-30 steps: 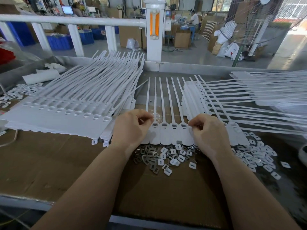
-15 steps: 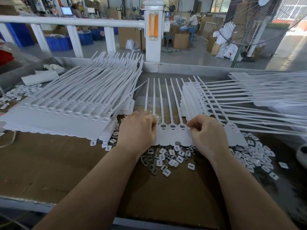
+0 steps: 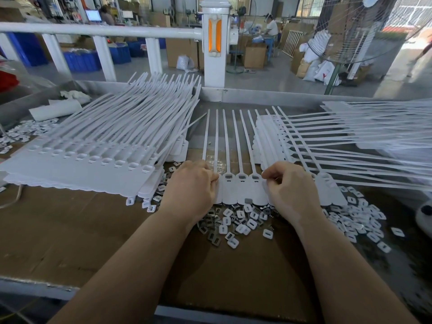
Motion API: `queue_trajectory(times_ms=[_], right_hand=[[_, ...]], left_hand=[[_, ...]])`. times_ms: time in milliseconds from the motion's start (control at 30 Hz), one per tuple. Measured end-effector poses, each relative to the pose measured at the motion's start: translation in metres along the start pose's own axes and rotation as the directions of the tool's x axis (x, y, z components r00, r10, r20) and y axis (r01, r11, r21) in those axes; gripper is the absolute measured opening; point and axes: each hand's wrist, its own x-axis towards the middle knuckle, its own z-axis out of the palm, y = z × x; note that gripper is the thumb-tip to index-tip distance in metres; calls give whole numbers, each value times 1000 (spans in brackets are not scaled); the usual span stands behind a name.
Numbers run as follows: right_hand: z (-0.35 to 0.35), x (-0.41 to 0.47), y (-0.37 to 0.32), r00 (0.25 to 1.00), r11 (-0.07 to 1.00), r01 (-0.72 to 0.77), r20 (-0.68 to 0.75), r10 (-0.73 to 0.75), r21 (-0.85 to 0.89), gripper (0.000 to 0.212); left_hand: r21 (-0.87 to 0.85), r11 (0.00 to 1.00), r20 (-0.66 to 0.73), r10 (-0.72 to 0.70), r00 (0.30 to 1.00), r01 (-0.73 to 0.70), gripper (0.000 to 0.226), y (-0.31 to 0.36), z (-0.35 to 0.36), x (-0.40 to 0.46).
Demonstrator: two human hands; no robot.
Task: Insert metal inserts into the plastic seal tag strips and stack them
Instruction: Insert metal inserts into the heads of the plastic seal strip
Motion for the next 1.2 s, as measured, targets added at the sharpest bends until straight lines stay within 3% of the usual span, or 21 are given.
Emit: queue_trajectory(times_ms=[300,800,1100,1200], right_hand=[[1,1,0,1000,1000,-5,4,5,-12,15],[0,0,0,1000,1000,-5,4,5,-5,16],[-1,1,0,1000,1000,-16,-2,16,-10,18],[-2,1,-1,1000,1000,-13,-10,13,1,19]], left_hand=[[-143,987,32,-74,997,78,27,-5,0,3],[124,992,85,-43,995,32,34,-2,0,7],[-77,997,-24,-32,999,30,18,2,-3,-1],[-218,970,119,135,984,-107,10,15,-10,-3]])
